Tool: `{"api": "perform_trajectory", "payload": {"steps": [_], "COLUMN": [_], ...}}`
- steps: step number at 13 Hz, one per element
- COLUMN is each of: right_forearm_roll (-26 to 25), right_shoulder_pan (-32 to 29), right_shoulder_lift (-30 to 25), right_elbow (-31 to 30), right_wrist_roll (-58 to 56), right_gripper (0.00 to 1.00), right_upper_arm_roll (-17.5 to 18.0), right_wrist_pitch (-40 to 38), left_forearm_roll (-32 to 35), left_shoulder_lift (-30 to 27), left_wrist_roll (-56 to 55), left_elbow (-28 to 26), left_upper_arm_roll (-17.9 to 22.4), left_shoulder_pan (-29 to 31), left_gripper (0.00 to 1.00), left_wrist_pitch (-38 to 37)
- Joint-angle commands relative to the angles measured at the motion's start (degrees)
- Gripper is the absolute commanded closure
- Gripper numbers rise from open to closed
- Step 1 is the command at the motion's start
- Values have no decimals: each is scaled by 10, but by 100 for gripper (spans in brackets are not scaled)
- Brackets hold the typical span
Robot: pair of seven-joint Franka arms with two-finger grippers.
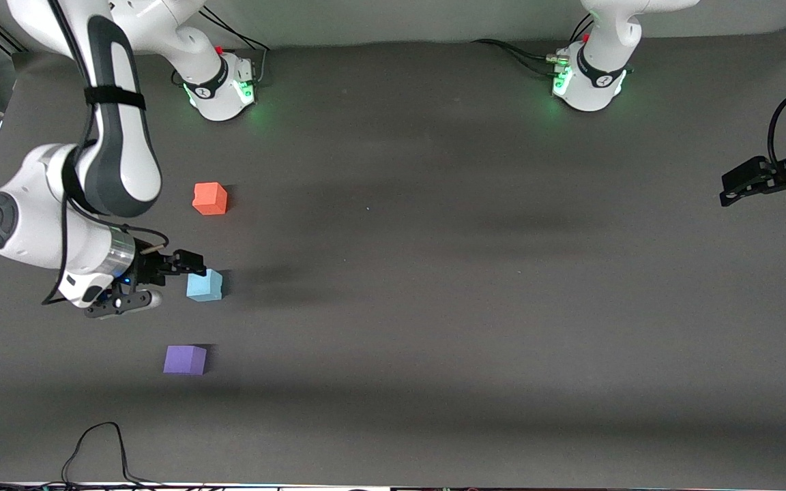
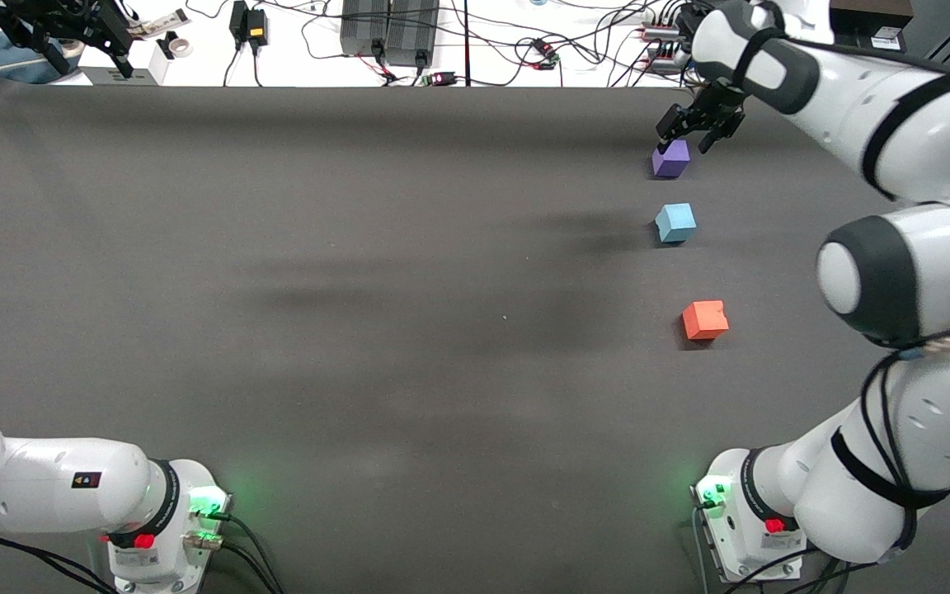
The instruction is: Place blue block between orange and purple blocks
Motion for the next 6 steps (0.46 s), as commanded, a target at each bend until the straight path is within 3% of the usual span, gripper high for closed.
{"api": "perform_trajectory", "payload": {"steps": [1,2,4,6], "right_forearm_roll": [-73,-89,-120,-143], "right_shoulder_pan": [-39,-60,-165,-217], "right_shoulder_lift": [-95,-116,-158,-191], "right_elbow": [-9,-8,-12,-11], "right_wrist_roll": [47,59,62,82], "right_gripper": [0,0,0,0], "right_upper_arm_roll": [50,72,183,237], "right_wrist_pitch": [-40,-56,-64,-80], "left_forearm_roll": [-6,-6,-6,-6], "left_shoulder_lift": [-4,-4,-4,-4], "left_wrist_roll": [2,2,2,2], "left_elbow": [-4,-4,-4,-4], "left_upper_arm_roll": [6,6,6,6], "left_shoulder_pan": [-5,-5,-5,-5], "left_gripper": [0,0,0,0], "left_wrist_pitch": [9,9,9,9]}}
